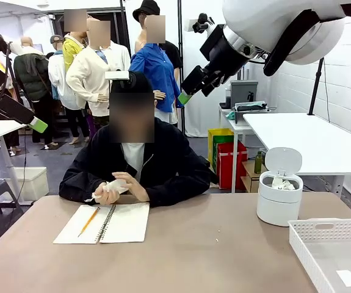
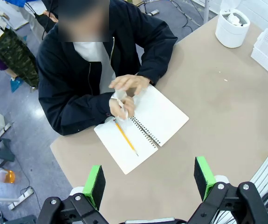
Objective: Sort the paper based on its condition.
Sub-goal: If a person hands you a paper, place it in the Organizing basket , and if it's crumpled, put it in the Trash can.
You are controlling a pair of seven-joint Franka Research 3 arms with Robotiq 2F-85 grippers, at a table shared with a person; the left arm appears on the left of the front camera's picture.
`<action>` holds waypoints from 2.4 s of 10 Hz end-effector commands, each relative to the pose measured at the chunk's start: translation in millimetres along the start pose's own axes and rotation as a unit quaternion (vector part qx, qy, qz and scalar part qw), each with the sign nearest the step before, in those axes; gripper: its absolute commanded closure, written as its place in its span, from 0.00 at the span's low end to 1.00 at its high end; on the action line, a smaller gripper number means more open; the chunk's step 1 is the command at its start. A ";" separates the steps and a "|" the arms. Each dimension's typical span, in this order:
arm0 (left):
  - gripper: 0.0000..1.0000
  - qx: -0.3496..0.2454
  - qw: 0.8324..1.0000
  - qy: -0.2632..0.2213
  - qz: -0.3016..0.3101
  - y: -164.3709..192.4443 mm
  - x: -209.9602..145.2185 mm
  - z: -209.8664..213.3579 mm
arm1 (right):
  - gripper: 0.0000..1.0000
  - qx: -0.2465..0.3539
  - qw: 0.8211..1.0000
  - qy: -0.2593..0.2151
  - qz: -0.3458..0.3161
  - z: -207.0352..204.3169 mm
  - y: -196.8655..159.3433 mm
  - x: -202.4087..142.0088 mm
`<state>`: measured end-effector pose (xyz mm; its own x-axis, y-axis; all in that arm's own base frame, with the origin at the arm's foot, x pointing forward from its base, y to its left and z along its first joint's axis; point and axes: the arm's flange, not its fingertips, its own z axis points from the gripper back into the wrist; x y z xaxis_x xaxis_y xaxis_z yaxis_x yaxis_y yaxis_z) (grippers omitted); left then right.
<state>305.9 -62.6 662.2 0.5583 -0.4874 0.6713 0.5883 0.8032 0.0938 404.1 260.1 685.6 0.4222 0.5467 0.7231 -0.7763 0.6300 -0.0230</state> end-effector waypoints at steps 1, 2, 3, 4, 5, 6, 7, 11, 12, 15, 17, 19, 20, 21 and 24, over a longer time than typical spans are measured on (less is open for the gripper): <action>0.00 0.001 1.000 0.000 0.000 -0.1 0.0 0.3 | 0.00 0.001 1.000 -0.001 -0.004 -0.2 0.0 0.0; 0.00 0.001 1.000 0.000 0.000 -0.1 0.0 0.3 | 0.00 0.001 1.000 -0.001 -0.004 -0.2 0.0 0.0; 0.00 0.001 1.000 0.000 0.000 -0.1 0.0 0.3 | 0.00 0.001 1.000 -0.001 -0.004 -0.2 0.0 0.0; 0.00 0.001 1.000 0.000 0.000 -0.1 0.0 0.3 | 0.00 0.001 1.000 -0.001 -0.004 -0.2 0.0 0.0; 0.00 0.001 1.000 0.000 0.000 -0.1 0.0 0.3 | 0.00 0.001 1.000 -0.001 -0.004 -0.2 0.0 0.0; 0.00 0.001 1.000 0.000 0.000 -0.1 0.0 0.3 | 0.00 0.001 1.000 -0.001 -0.004 -0.2 0.0 0.0; 0.00 0.001 1.000 0.000 0.000 -0.1 0.0 0.3 | 0.00 0.001 1.000 -0.001 -0.004 -0.2 0.0 0.0; 0.00 0.001 1.000 0.000 0.000 -0.1 0.0 0.3 | 0.00 0.001 1.000 -0.001 -0.004 -0.2 0.0 0.0; 0.00 0.001 1.000 0.000 0.000 -0.1 0.0 0.3 | 0.00 0.001 1.000 -0.001 -0.004 -0.2 0.0 0.0; 0.00 0.001 1.000 0.000 0.000 -0.1 0.0 0.3 | 0.00 0.001 1.000 -0.001 -0.004 -0.2 0.0 0.0; 0.00 0.001 1.000 0.000 0.000 -0.1 0.0 0.3 | 0.00 0.001 1.000 -0.001 -0.004 -0.2 0.0 0.0; 0.00 0.001 1.000 0.000 0.000 -0.1 0.0 0.3 | 0.00 0.001 1.000 -0.001 -0.004 -0.2 0.0 0.0; 0.00 0.001 1.000 0.000 0.000 -0.1 0.0 0.3 | 0.00 0.001 1.000 -0.001 -0.004 -0.2 0.0 0.0; 0.00 0.001 1.000 0.000 0.000 -0.1 0.0 0.3 | 0.00 0.001 1.000 -0.001 -0.004 -0.2 0.0 0.0; 0.00 0.001 1.000 0.000 0.000 -0.1 0.0 0.3 | 0.00 0.001 1.000 -0.001 -0.004 -0.2 0.0 0.0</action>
<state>305.9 -62.6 662.2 0.5583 -0.4874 0.6713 0.5883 0.8032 0.0938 404.1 260.1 685.6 0.4223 0.5467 0.7231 -0.7763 0.6300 -0.0230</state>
